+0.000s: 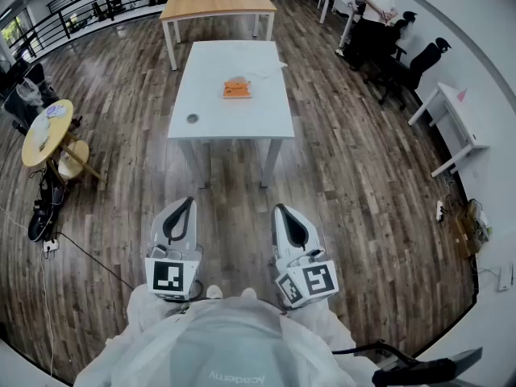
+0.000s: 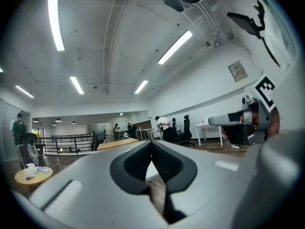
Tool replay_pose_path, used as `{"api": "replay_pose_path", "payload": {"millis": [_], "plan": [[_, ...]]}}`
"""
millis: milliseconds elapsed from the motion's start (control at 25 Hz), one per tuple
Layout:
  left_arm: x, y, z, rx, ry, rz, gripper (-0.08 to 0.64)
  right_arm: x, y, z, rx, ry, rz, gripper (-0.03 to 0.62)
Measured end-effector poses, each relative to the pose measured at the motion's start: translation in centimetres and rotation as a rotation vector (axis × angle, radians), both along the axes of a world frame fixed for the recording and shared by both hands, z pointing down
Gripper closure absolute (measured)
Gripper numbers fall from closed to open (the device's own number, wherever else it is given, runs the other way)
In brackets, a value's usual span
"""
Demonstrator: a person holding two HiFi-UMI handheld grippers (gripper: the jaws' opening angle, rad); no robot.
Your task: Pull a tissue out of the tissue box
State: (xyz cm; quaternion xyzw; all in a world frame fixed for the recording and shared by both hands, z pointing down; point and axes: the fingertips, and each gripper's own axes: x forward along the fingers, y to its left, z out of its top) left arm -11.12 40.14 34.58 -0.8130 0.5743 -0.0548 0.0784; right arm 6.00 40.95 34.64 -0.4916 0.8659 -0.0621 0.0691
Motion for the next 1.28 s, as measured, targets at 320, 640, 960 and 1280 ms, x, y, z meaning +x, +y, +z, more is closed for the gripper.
{"api": "replay_pose_path", "payload": {"millis": [320, 640, 960, 1280], "plan": [[1.4, -0.4, -0.1, 0.008, 0.013, -0.014, 0.56, 1.5, -0.5, 0.2, -0.005, -0.021, -0.01, 0.591], [3.3, -0.6, 0.2, 0.02, -0.007, -0.018, 0.56, 3.3, -1.1, 0.9, -0.014, -0.034, -0.024, 0.591], [3.3, -1.8, 1.2, -0.007, -0.016, -0.034, 0.56, 3.4, -2.8, 2.0, -0.042, -0.032, -0.035, 0.591], [2.2, -7.0, 2.0, -0.016, 0.002, -0.022, 0.56, 2.4, -7.4, 2.9, -0.066, -0.023, -0.024, 0.591]]}}
